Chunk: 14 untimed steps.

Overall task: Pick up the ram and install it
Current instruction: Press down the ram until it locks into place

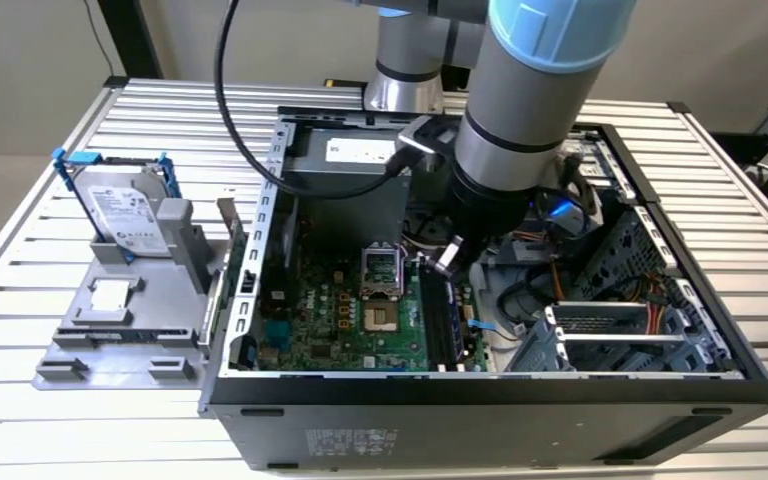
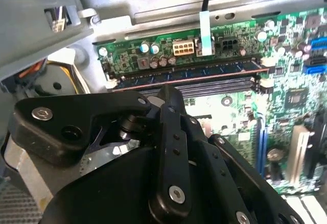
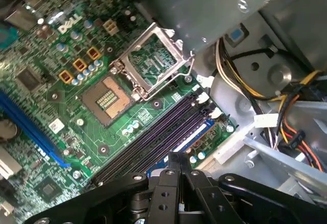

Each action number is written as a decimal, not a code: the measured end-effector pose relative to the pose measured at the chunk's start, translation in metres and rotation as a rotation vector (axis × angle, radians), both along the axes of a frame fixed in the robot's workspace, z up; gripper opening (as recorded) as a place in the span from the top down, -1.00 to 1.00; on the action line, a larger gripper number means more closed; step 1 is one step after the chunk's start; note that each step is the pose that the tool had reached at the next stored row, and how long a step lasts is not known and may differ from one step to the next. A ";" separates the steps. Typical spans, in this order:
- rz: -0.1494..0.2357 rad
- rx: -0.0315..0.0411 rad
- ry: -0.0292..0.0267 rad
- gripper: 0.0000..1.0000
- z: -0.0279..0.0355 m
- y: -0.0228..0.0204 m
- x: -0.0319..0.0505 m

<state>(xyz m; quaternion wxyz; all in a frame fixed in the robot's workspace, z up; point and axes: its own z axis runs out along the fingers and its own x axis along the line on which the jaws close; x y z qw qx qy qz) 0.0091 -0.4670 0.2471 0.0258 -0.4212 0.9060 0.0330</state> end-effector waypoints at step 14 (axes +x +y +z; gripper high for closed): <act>0.253 -0.0005 -0.0094 1.00 -0.0001 0.0000 0.0000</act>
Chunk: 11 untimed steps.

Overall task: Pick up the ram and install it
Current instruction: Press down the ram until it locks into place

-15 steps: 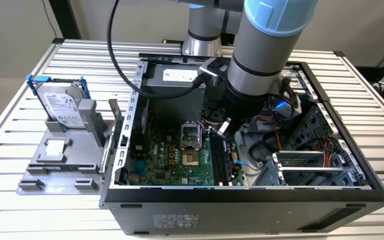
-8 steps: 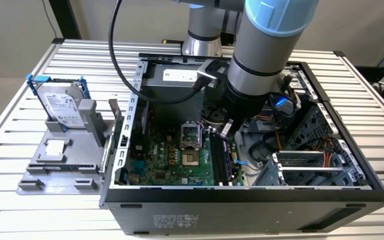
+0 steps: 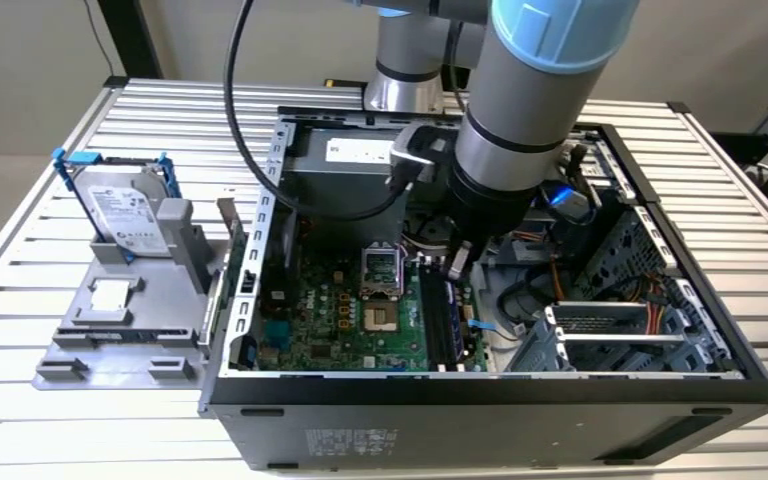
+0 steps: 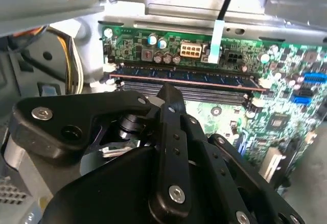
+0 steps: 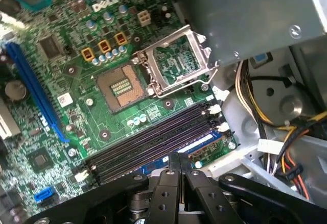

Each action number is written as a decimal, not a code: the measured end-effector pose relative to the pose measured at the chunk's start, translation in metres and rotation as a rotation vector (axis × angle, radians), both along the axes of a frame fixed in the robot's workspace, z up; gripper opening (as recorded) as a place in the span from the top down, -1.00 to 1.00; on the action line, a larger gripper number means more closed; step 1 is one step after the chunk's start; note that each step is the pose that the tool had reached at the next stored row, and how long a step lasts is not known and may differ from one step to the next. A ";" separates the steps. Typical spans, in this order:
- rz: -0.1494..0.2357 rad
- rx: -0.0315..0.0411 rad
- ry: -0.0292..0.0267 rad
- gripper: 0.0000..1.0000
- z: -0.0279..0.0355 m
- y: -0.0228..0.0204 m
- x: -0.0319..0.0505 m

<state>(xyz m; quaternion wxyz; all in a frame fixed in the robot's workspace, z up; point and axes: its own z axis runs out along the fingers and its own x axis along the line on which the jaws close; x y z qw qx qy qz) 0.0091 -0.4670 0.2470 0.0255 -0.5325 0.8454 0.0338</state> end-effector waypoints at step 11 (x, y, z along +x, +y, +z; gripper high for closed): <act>0.198 0.0000 -0.0233 1.00 0.0000 0.0000 0.0000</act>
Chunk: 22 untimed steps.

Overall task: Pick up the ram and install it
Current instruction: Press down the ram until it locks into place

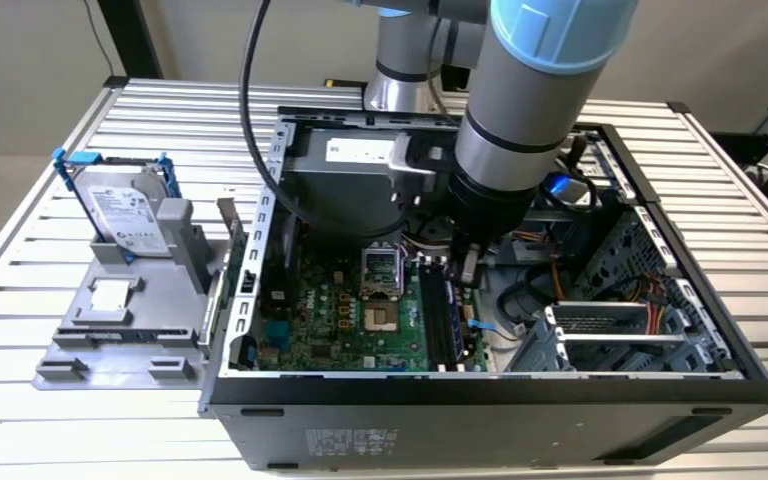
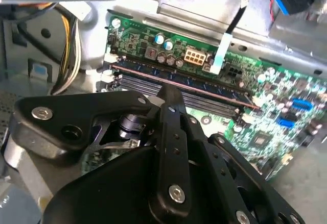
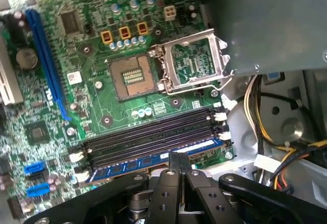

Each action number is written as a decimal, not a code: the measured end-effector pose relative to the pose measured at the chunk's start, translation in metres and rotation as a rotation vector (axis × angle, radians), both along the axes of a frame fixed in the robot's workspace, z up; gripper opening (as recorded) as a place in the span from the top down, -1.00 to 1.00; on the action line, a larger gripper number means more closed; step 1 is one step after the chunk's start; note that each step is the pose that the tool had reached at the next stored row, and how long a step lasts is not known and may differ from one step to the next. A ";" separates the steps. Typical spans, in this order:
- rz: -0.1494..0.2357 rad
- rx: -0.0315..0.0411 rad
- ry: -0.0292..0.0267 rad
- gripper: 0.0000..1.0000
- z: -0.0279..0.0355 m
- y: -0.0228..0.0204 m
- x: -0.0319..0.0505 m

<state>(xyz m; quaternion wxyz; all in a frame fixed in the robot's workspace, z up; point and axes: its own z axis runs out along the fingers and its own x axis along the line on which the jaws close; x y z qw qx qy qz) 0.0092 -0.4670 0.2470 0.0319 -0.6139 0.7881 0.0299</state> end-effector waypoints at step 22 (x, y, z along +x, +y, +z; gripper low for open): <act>0.228 -0.0009 -0.0099 1.00 -0.0002 -0.0002 0.0085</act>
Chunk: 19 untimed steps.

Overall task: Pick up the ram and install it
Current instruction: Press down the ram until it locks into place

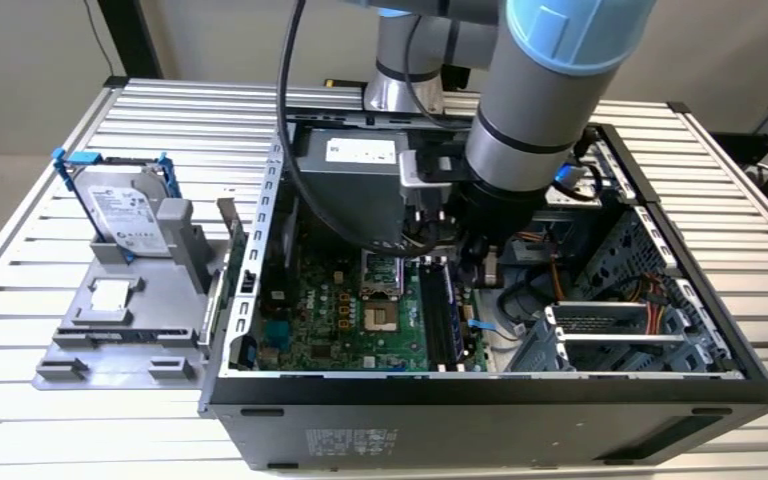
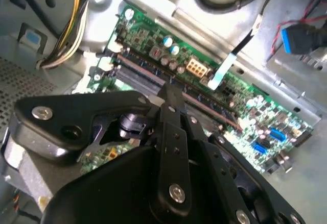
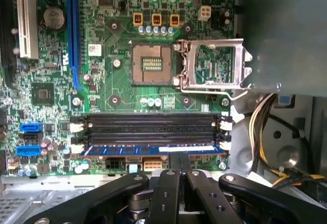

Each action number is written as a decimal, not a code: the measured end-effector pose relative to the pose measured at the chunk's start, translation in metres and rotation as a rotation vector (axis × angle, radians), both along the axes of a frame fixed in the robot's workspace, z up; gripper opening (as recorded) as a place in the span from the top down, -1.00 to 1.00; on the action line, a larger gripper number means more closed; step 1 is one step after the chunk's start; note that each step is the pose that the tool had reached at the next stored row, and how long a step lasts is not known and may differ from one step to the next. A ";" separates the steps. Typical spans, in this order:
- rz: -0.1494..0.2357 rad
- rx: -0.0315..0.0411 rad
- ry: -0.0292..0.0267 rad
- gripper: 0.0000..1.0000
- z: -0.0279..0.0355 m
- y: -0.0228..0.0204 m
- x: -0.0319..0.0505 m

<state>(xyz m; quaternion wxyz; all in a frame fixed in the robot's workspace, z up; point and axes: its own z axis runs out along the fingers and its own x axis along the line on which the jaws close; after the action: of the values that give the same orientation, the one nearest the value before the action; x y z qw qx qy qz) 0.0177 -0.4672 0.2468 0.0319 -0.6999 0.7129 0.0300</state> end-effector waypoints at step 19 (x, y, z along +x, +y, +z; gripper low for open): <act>0.000 -0.0004 0.0022 1.00 -0.0078 -0.0169 0.0010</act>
<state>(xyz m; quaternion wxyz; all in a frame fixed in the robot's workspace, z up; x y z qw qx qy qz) 0.0187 -0.4841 0.2390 0.0310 -0.6997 0.7131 0.0306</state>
